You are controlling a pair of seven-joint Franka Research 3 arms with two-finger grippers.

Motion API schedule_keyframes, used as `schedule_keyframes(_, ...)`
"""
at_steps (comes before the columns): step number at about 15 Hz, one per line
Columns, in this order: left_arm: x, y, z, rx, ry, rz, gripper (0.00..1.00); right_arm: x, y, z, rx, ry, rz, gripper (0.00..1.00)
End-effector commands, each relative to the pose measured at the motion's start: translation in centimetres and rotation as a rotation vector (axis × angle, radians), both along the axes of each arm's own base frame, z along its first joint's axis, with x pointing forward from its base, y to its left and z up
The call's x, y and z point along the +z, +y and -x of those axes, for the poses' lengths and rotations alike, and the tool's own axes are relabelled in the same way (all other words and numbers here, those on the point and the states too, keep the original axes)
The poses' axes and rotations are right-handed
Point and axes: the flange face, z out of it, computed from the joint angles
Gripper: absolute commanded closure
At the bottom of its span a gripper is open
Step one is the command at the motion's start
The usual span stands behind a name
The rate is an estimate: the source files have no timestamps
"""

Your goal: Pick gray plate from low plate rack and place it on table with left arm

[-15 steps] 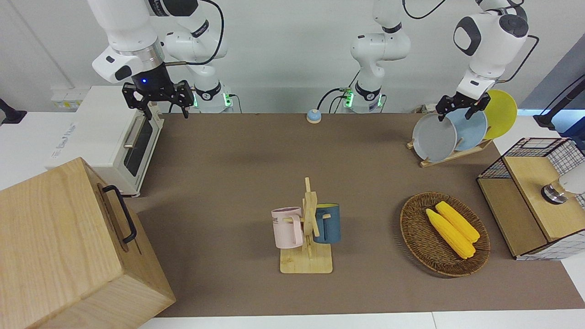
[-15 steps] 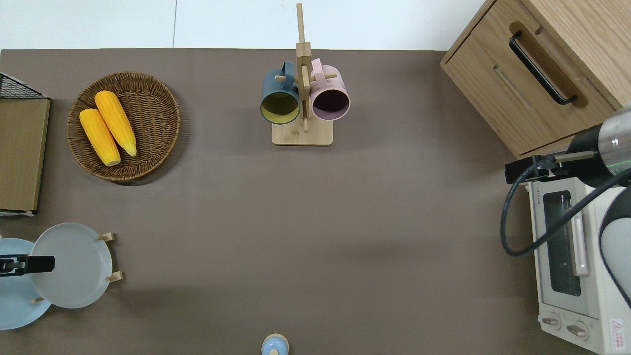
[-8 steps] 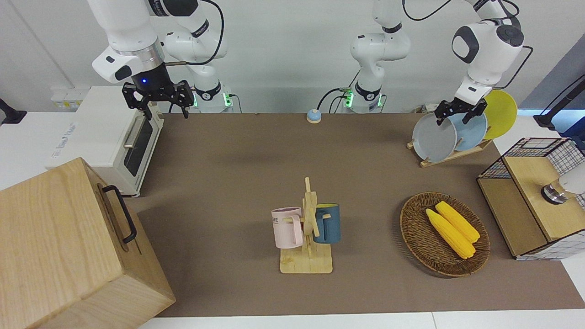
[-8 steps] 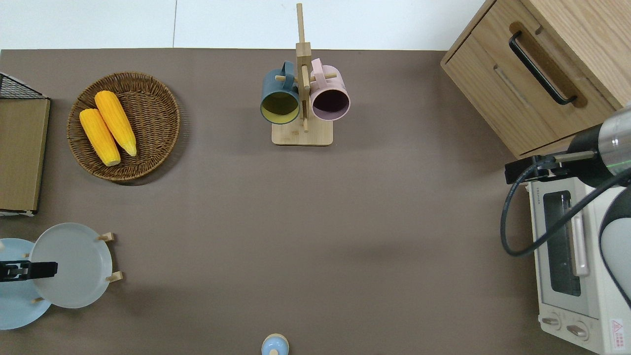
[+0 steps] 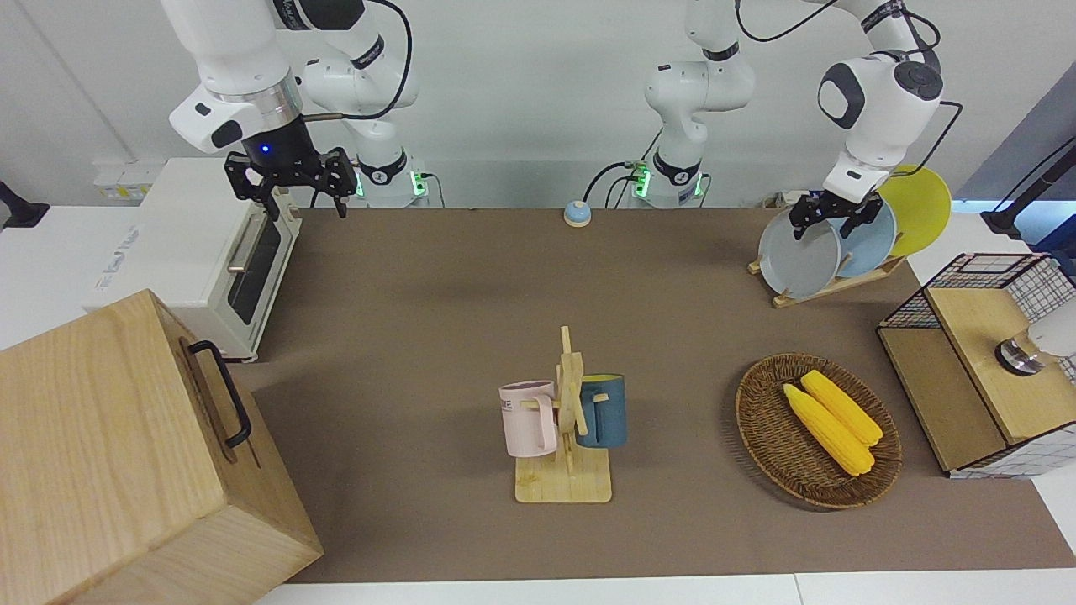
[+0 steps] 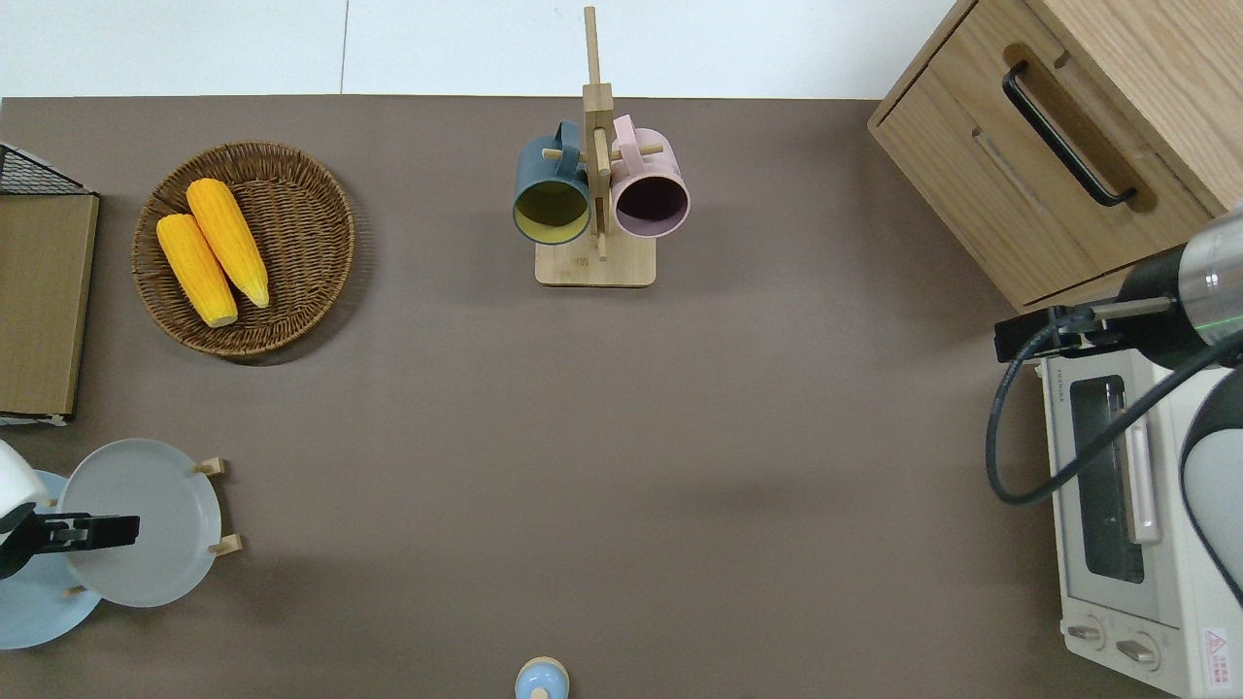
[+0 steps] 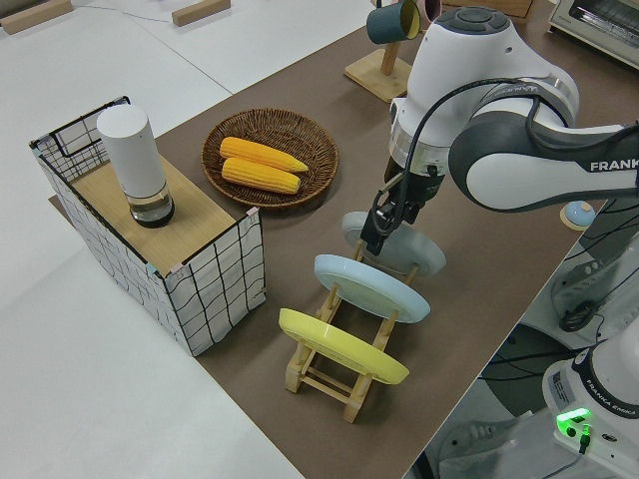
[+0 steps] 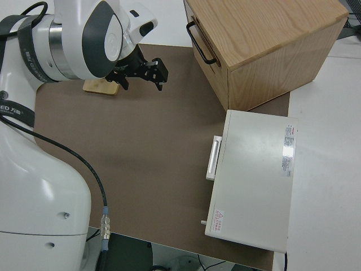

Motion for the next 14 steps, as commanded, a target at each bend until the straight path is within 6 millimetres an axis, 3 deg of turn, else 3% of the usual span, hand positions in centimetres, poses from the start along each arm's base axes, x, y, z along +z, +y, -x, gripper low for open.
schedule_keyframes(1, 0.02, -0.27, 0.73, -0.009, -0.019, -0.009, 0.02, 0.34, -0.2, -0.14, -0.016, 0.004, 0.001, 0.017)
schedule_keyframes(3, -0.06, -0.35, 0.75, -0.011, -0.016, -0.009, 0.19, 0.34, -0.2, -0.14, -0.016, 0.004, 0.001, 0.017)
schedule_keyframes(4, -0.05, -0.28, 0.76, -0.009, -0.017, -0.009, 0.33, 0.34, -0.11, -0.13, -0.014, 0.004, 0.001, 0.017)
schedule_keyframes(5, -0.06, -0.35, 0.75, -0.011, -0.016, -0.009, 0.53, 0.27, -0.2, -0.14, -0.016, 0.005, 0.001, 0.017)
schedule_keyframes(9, -0.04, -0.41, 0.76, -0.009, -0.012, -0.007, 0.93, 0.27, -0.2, -0.14, -0.016, 0.005, 0.001, 0.017)
schedule_keyframes(10, -0.05, -0.48, 0.76, -0.012, -0.01, -0.007, 1.0, 0.34, -0.2, -0.14, -0.016, 0.004, 0.001, 0.017)
schedule_keyframes(14, -0.08, -0.61, 0.75, -0.023, -0.007, -0.006, 1.0, 0.34, -0.2, -0.14, -0.016, 0.004, 0.001, 0.017)
